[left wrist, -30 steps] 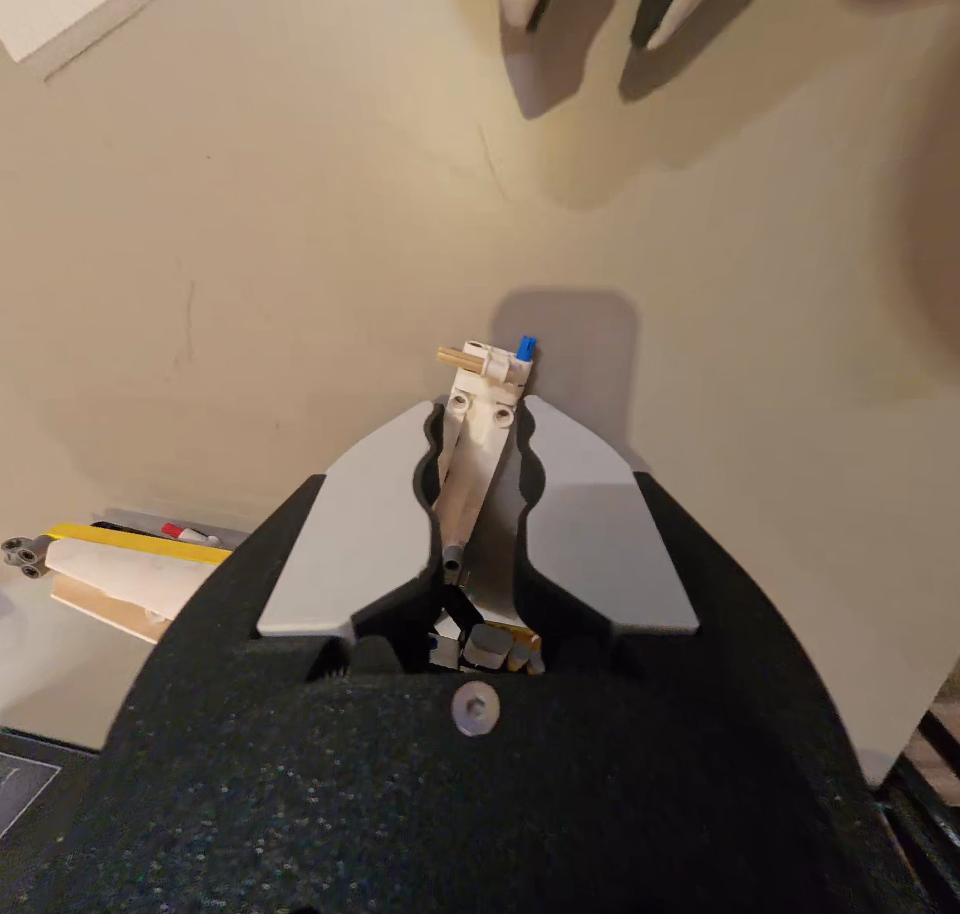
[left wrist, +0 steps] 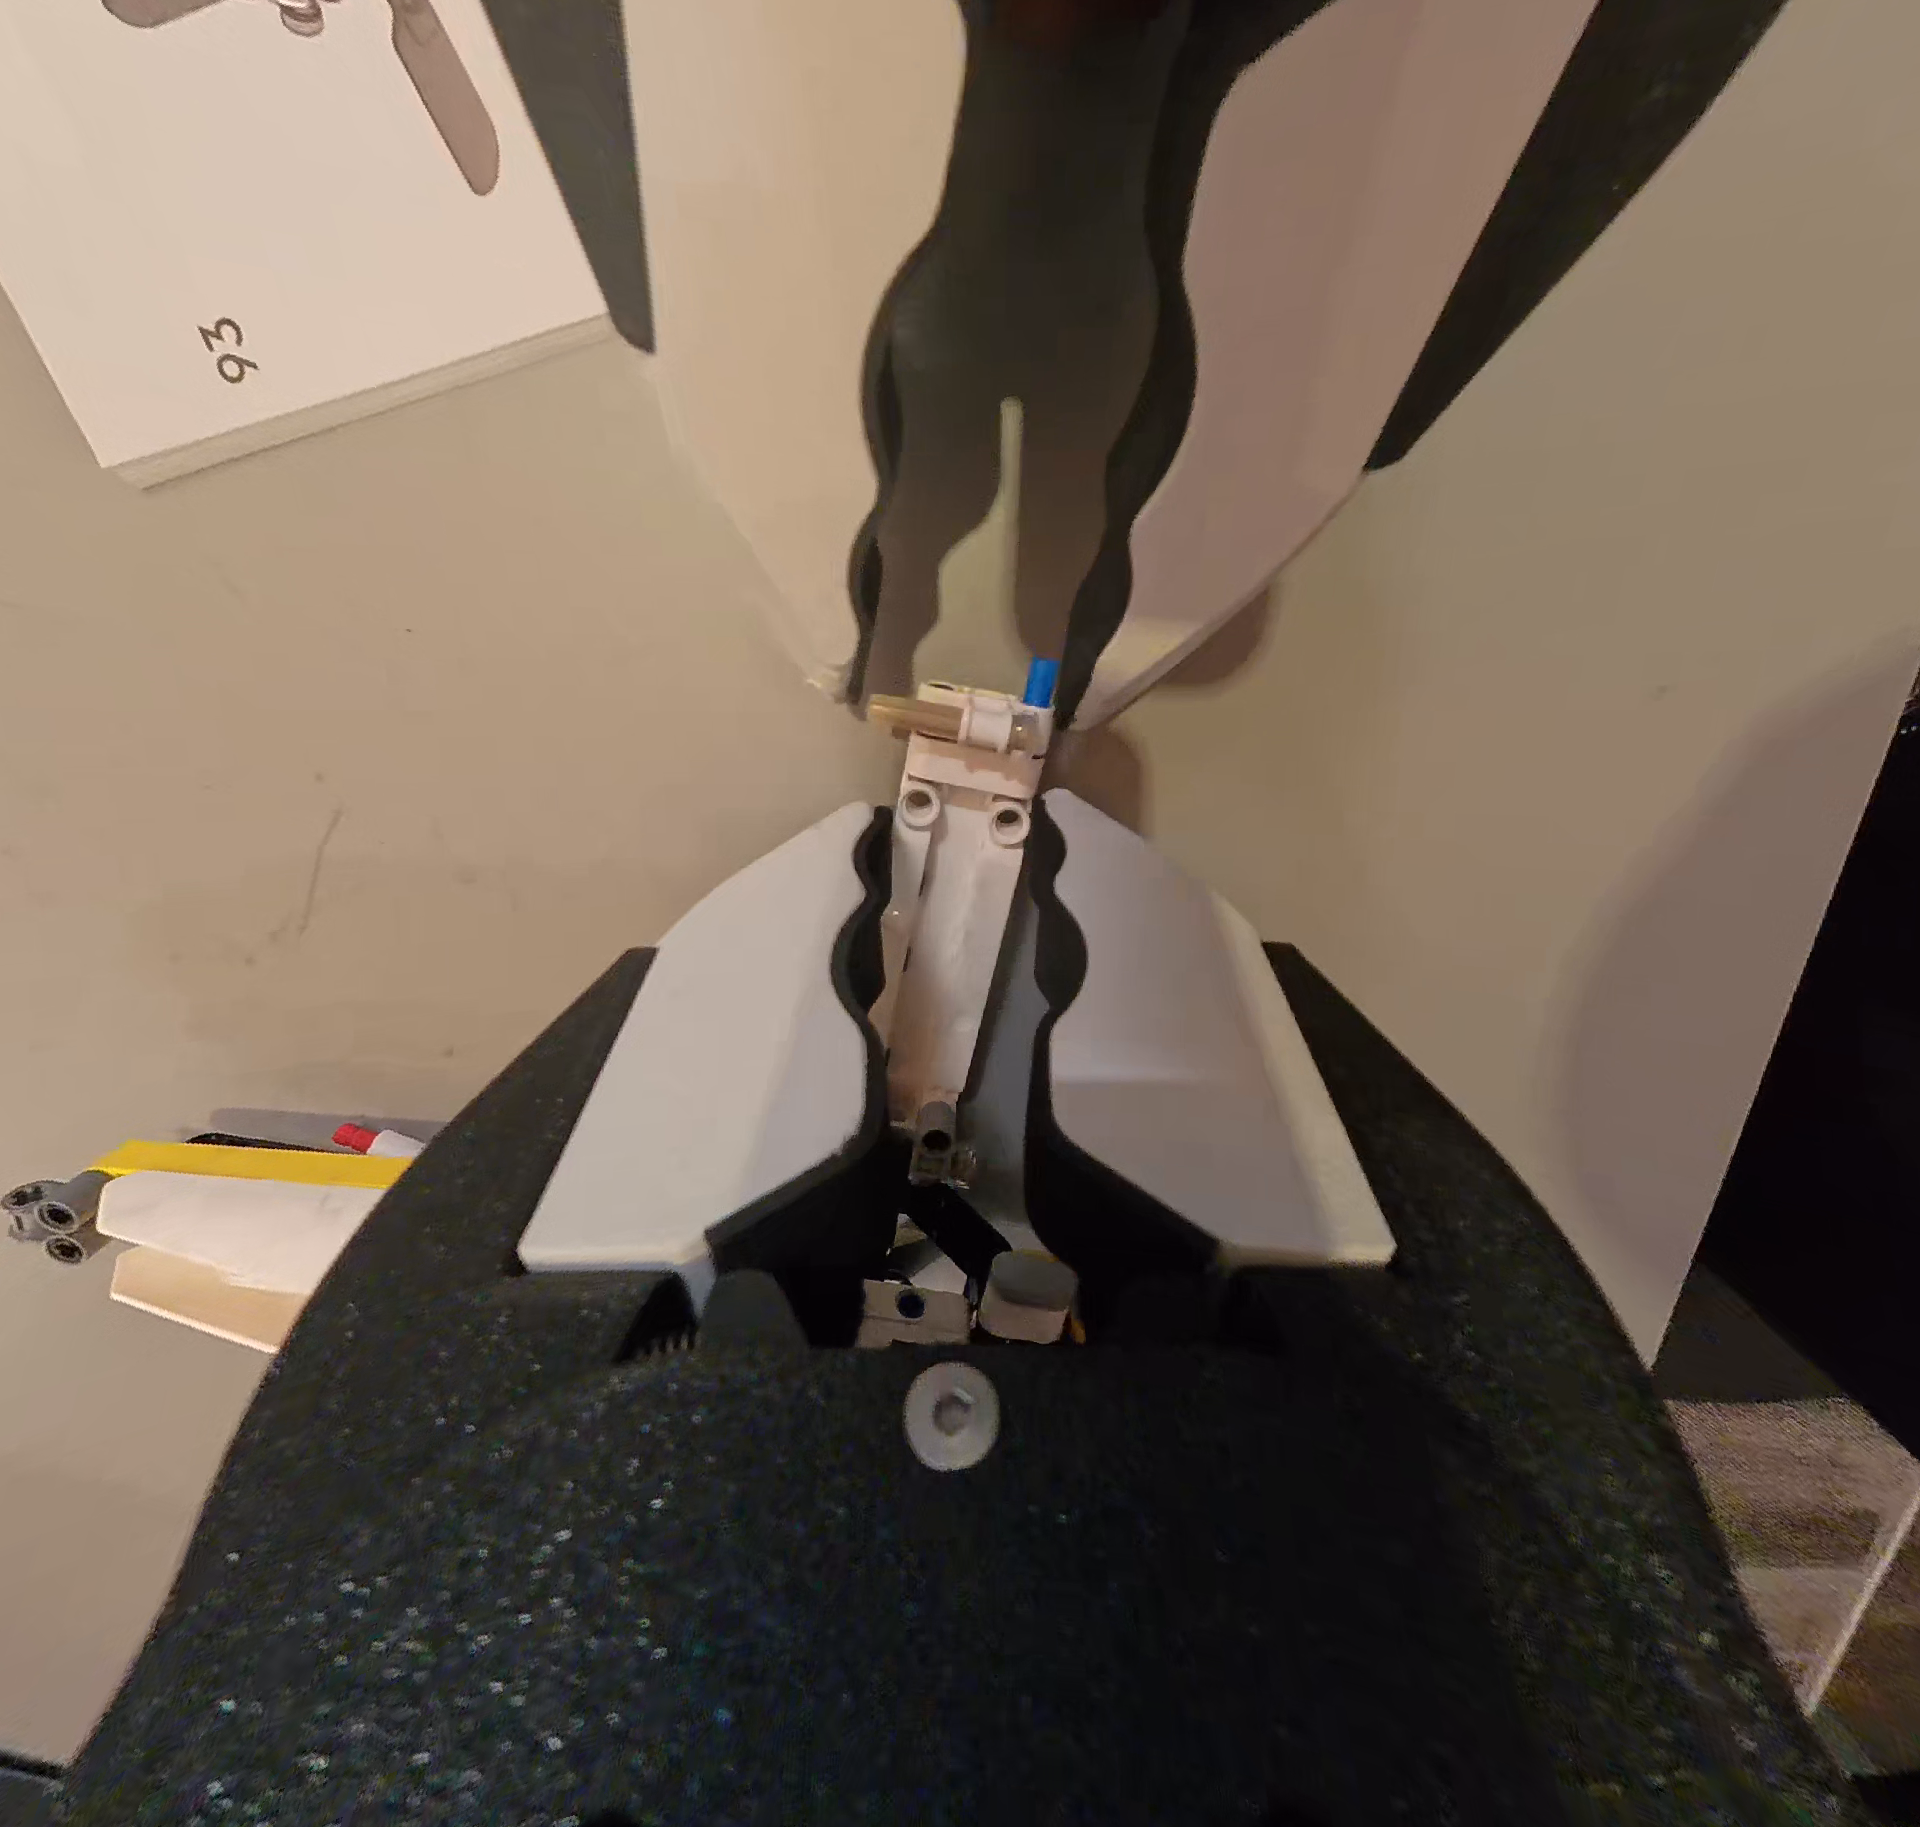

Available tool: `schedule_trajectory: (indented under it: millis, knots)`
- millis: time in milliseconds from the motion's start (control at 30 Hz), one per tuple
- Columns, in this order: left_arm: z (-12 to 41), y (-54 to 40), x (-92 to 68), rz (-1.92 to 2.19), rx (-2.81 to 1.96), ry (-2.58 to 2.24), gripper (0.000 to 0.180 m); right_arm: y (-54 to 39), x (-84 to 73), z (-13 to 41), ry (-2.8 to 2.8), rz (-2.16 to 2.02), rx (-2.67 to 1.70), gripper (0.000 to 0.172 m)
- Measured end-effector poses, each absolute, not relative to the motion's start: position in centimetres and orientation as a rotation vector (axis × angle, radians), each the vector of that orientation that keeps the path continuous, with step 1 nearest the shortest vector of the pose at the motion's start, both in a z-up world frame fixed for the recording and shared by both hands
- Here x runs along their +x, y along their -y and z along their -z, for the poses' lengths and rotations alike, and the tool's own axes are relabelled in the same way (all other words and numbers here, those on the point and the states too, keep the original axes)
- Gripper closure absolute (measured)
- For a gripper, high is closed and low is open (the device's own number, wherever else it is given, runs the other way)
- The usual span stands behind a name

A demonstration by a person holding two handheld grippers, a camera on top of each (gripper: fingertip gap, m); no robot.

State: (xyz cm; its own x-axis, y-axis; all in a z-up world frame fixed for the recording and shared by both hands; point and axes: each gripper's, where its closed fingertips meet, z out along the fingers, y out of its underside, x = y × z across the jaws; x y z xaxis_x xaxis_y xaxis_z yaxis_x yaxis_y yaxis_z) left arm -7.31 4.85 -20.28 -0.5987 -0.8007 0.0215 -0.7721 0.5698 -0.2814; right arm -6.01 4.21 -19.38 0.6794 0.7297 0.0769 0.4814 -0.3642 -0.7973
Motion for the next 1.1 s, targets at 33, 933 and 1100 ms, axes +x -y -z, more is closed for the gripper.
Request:
schedule_trajectory:
  millis: [33,933,1100]
  knots:
    - [20.3,-4.8,-7.3,0.403,-1.347,-2.686,0.154,-4.2,-6.1,19.4,0.938,-0.367,-2.031,0.141]
    - [20.2,-3.7,-7.8,0.450,-1.139,-2.788,0.155,-3.1,-6.7,19.0,1.033,-0.400,-1.954,0.147]
    - [20.4,-3.5,-8.1,0.451,-1.097,-2.819,0.154,-3.0,-6.7,19.2,1.050,-0.384,-1.959,0.158]
